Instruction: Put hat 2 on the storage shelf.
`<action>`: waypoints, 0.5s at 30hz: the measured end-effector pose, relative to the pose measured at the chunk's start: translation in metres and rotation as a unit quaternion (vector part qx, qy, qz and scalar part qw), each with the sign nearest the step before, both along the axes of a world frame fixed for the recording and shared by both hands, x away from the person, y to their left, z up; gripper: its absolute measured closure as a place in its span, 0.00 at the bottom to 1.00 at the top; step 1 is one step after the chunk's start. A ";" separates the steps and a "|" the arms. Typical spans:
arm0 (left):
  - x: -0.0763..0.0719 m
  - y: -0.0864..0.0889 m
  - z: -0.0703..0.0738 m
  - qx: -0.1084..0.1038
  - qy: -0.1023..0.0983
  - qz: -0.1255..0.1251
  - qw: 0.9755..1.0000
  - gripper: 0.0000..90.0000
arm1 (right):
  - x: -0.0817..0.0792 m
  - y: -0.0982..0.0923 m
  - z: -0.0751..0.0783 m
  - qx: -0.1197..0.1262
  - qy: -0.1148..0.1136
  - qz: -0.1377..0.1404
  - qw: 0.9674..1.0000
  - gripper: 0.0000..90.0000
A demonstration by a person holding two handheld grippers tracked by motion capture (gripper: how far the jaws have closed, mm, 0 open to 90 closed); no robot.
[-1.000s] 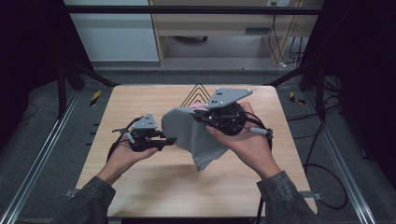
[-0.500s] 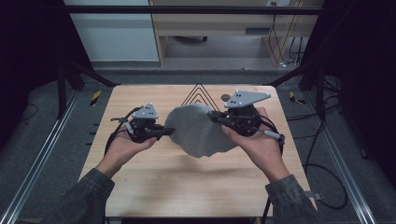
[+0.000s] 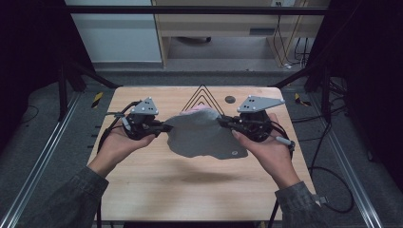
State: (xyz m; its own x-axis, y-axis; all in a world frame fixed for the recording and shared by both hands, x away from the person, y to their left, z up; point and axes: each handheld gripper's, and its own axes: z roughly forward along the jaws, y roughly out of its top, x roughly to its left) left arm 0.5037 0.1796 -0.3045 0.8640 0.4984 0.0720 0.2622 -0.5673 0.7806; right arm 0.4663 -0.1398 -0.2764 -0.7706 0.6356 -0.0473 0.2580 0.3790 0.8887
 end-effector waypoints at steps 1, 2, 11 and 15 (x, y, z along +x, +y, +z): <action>0.000 0.000 0.000 0.000 0.000 -0.001 1.000 0.97 | 0.001 0.000 0.000 -0.001 0.000 0.000 1.000 0.96; -0.001 0.000 -0.001 -0.002 -0.001 -0.001 1.000 0.97 | 0.002 0.000 0.000 -0.001 0.003 0.000 1.000 0.96; -0.002 0.007 0.010 -0.007 -0.009 0.006 1.000 0.97 | 0.006 0.005 0.006 0.006 0.004 0.010 1.000 0.96; -0.002 0.008 0.017 -0.009 -0.015 0.012 1.000 0.97 | 0.008 0.006 0.009 0.007 0.002 0.010 1.000 0.96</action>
